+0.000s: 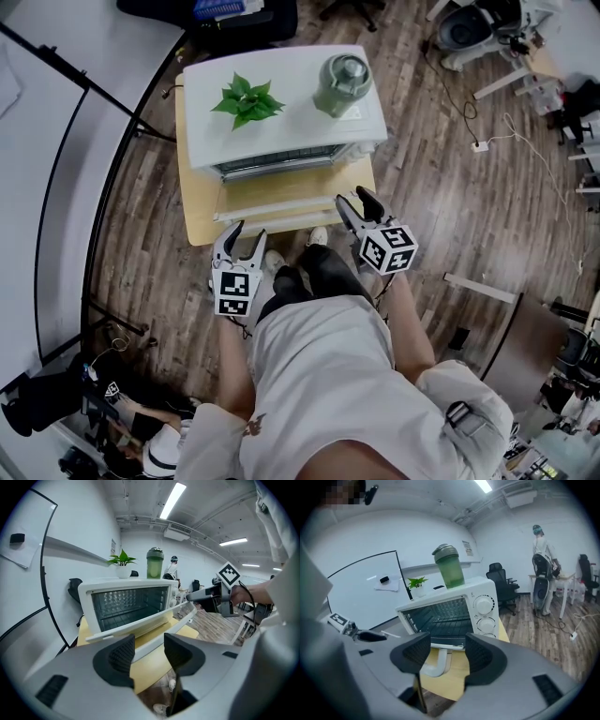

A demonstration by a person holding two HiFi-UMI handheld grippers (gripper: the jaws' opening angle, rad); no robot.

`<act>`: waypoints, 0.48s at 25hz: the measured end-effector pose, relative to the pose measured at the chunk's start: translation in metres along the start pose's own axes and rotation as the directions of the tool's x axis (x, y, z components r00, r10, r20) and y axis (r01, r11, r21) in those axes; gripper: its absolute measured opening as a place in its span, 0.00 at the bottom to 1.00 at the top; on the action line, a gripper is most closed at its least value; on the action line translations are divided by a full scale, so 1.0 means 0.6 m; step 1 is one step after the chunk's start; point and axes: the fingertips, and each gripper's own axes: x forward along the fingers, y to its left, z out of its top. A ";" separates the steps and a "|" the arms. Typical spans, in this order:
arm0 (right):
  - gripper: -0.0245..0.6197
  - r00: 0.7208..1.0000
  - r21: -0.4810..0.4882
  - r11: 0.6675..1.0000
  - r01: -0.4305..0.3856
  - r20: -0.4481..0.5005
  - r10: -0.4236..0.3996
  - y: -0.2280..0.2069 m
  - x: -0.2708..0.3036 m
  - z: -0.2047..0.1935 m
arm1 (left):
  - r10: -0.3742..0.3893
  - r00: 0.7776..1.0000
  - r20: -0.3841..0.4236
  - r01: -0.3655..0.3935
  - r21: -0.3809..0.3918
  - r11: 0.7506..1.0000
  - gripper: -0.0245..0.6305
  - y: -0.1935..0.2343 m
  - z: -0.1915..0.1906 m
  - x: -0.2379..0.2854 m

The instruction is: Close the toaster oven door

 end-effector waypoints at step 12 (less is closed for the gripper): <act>0.41 1.000 -0.228 0.974 -0.018 0.003 0.020 0.027 -0.012 0.031 | 0.008 1.000 0.011 -0.008 0.001 1.000 0.31 0.020 0.031 0.007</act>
